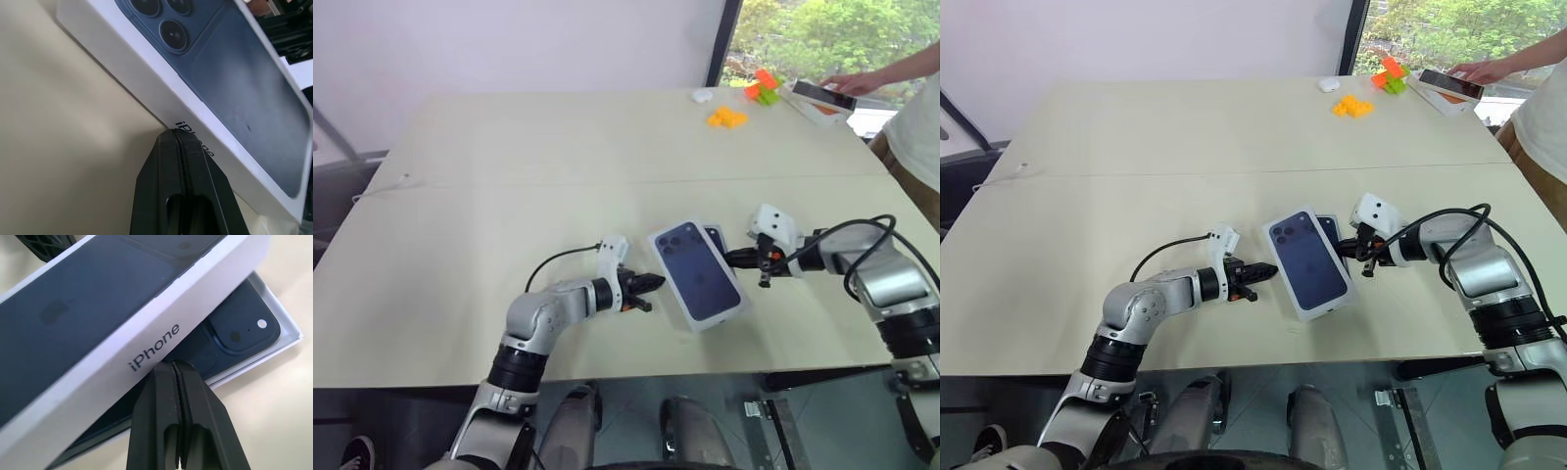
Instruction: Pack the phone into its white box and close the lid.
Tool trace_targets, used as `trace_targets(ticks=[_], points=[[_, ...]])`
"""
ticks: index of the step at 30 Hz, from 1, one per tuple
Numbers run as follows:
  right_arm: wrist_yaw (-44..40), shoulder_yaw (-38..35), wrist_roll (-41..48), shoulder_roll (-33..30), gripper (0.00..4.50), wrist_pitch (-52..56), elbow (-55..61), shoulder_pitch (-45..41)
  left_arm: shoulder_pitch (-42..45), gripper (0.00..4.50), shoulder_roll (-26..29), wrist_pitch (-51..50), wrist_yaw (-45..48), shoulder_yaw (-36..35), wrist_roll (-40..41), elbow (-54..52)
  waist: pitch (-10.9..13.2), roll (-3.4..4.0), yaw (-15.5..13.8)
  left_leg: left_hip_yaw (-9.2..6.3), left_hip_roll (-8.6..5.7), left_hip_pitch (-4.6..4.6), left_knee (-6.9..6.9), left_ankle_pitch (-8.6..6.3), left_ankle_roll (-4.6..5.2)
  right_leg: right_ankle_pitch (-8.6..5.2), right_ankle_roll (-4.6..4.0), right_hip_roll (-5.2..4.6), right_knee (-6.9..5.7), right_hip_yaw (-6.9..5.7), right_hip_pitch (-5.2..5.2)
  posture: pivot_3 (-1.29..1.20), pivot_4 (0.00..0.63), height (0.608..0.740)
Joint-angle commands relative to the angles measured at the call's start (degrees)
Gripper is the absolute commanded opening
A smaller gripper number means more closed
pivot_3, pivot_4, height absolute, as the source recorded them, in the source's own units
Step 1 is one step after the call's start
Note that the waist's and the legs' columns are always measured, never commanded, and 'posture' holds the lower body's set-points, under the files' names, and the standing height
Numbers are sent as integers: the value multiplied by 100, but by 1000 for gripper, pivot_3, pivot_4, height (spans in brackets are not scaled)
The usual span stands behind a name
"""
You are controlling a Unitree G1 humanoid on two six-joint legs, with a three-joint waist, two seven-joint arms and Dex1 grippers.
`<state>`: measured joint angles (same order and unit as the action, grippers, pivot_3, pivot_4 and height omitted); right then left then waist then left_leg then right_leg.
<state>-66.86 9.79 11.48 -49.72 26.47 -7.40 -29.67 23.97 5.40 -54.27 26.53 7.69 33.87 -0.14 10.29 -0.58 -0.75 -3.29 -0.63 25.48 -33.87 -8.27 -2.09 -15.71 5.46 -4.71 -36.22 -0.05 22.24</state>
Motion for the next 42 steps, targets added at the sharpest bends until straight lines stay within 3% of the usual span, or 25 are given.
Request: trace_targets(ticks=[1, 9, 19, 26, 34, 42], points=[[23, -249, 115, -12, 44, 69, 287, 20, 225, 0, -111, 153, 71, 26, -51, -83, 0, 0, 5, 0, 0, 1, 1, 0, 0, 0, 0, 0, 0, 0, 2, 0, 150, 740], [146, -401, 57, -24, 44, 126, 174, -78, 491, 0, -272, 179, 112, 17, -129, 86, 0, 0, 6, 0, 0, 1, 3, 0, 0, 1, 2, 4, 0, -1, 4, 0, 150, 740], [434, -302, -508, -54, 44, -542, -341, -242, 329, 0, -187, 111, 117, -18, -94, -67, 0, 0, 11, 1, -1, 1, 3, 0, 0, 1, 3, 4, 0, -1, 4, 0, 150, 740], [142, -232, -733, -361, 44, -821, -694, -367, 237, 0, -189, 140, 36, -69, -114, -194, 1, 0, -4, 0, -1, 1, 3, 0, 0, 2, 5, 5, -1, -2, 4, 0, 150, 740], [-435, -552, -6, -519, 44, 224, 198, -260, 385, 0, -253, -125, -44, -224, 138, -450, 2, 2, 16, -1, 0, 0, 2, 0, 0, 2, 5, 5, -3, 0, 4, 0, 150, 740], [-294, -463, 104, -433, 44, 676, 825, -60, 412, 0, -313, -91, -26, -129, 38, -345, 2, 2, 5, 0, -1, 2, 1, 0, 0, 2, 5, 4, -3, 0, 4, 0, 150, 740]])
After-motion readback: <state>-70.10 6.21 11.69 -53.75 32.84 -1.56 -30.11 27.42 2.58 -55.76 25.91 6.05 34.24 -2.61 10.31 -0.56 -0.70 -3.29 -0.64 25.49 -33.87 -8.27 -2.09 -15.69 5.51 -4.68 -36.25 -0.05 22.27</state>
